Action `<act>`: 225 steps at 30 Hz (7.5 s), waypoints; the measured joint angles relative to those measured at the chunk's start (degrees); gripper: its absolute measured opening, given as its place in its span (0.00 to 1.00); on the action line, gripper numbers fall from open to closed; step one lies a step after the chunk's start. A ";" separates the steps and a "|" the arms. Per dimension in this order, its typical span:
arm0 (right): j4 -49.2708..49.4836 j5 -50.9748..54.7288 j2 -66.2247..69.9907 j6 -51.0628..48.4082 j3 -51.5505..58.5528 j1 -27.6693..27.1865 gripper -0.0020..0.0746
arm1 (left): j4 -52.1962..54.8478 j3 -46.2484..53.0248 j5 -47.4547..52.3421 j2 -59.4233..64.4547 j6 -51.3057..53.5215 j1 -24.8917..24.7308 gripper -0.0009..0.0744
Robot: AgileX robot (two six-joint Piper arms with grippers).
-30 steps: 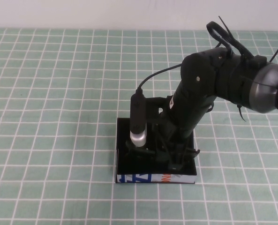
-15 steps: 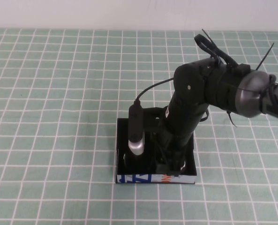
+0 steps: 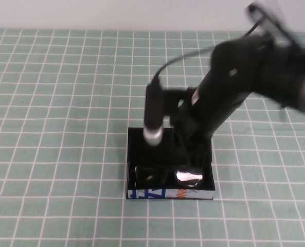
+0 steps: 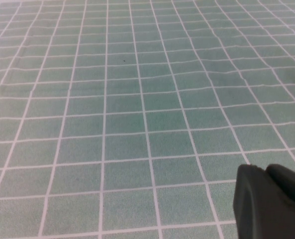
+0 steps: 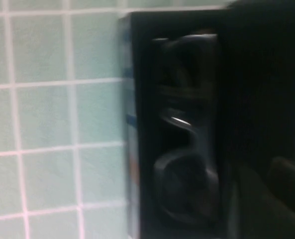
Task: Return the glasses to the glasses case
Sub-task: Place the glasses in the glasses case, then close the glasses case
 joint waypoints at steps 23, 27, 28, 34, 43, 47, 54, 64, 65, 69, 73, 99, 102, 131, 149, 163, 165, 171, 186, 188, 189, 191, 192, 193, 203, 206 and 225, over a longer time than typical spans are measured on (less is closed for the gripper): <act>3.55 -14.89 -36.91 35.52 3.49 -15.20 0.01 | 0.00 0.00 0.00 0.00 0.00 0.00 0.01; 3.76 -20.68 -40.54 37.07 9.16 -15.32 0.01 | 0.00 0.00 0.00 0.00 0.00 0.00 0.01; 3.92 -21.33 -40.94 37.20 10.46 -15.32 0.01 | 0.00 0.00 0.00 0.00 0.00 0.00 0.01; 6.12 -22.08 -40.96 37.33 16.54 -15.32 0.01 | 0.11 0.00 0.00 0.00 0.00 0.00 0.01; 4.29 -28.39 -40.75 37.33 18.78 -15.32 0.01 | -10.36 0.20 -27.44 0.00 -9.46 0.00 0.01; 3.89 -28.96 -40.04 37.33 18.78 -15.32 0.01 | -11.47 0.20 -48.80 0.00 -9.71 0.00 0.01; 1.11 -29.09 -37.57 37.33 18.78 -15.41 0.01 | -6.68 -8.40 -49.64 -0.12 -15.67 0.00 0.01; -0.92 -29.12 -32.36 37.33 18.78 -15.41 0.01 | 5.29 -40.88 -1.48 15.44 -16.92 0.00 0.01; -1.06 -29.12 -31.89 37.33 18.78 -15.41 0.01 | 4.51 -42.79 2.47 18.74 -14.40 0.00 0.01; -1.93 -29.12 -29.98 37.33 18.78 -15.41 0.01 | -5.03 -46.91 17.93 31.61 5.89 0.00 0.01; -2.92 -29.22 -27.93 37.33 18.78 -15.41 0.01 | -19.69 -47.45 25.16 43.21 25.29 0.00 0.01; 4.02 -17.03 -4.29 31.96 2.30 -15.41 0.01 | -85.76 -41.01 15.69 74.67 76.38 -17.99 0.01; 7.44 -14.42 -0.80 30.74 -1.09 -15.41 0.01 | -87.81 -41.01 13.46 78.07 78.05 -18.90 0.01; 18.62 -21.00 13.99 26.56 -3.22 -15.41 0.01 | -92.91 -41.01 -13.46 90.80 94.12 -36.05 0.01; 18.62 -18.80 13.99 20.63 -3.22 -15.41 0.01 | -99.33 -41.61 -13.78 97.73 96.75 -36.05 0.01; 19.06 -13.50 16.31 18.46 -3.33 -15.41 0.01 | -99.97 -43.87 -15.95 97.97 98.43 -36.05 0.01; 19.37 -13.10 16.31 17.48 -3.44 -15.41 0.01 | -99.97 -43.87 -16.27 97.97 98.84 -36.05 0.01; 19.37 -12.62 16.31 16.80 -3.44 -15.41 0.01 | -99.97 -43.96 -16.56 99.65 100.13 -36.05 0.01; 21.84 -5.90 14.05 11.93 -6.44 -15.41 0.01 | -101.12 -46.24 -16.44 102.33 100.36 -36.05 0.01; 23.00 -2.11 13.95 10.38 -8.65 -15.41 0.01 | -101.35 -46.74 -16.34 102.73 100.36 -36.05 0.01; 24.08 0.22 13.95 9.49 -9.65 -15.41 0.01 | -101.40 -46.84 -16.34 102.73 100.36 -36.05 0.01; 27.08 4.21 13.95 8.05 -11.11 -15.41 0.01 | -101.49 -47.23 -16.34 102.93 100.36 -36.05 0.01; 28.78 6.25 13.95 7.47 -11.70 -15.41 0.01 | -101.49 -47.34 -16.34 103.06 100.36 -36.05 0.01; 30.09 8.09 13.95 7.19 -12.05 -15.41 0.01 | -101.64 -47.34 -16.26 103.17 100.36 -36.05 0.01; 33.30 12.03 13.95 6.53 -12.29 -15.41 0.01 | -101.82 -47.34 -16.26 103.15 100.47 -36.05 0.01; 32.65 11.28 13.95 6.53 -12.29 -15.41 0.01 | -101.82 -47.34 -16.26 103.15 100.57 -36.05 0.01; 25.35 1.31 18.75 15.12 -12.52 -15.41 0.01 | -101.82 -47.34 -16.26 103.15 100.57 -36.05 0.01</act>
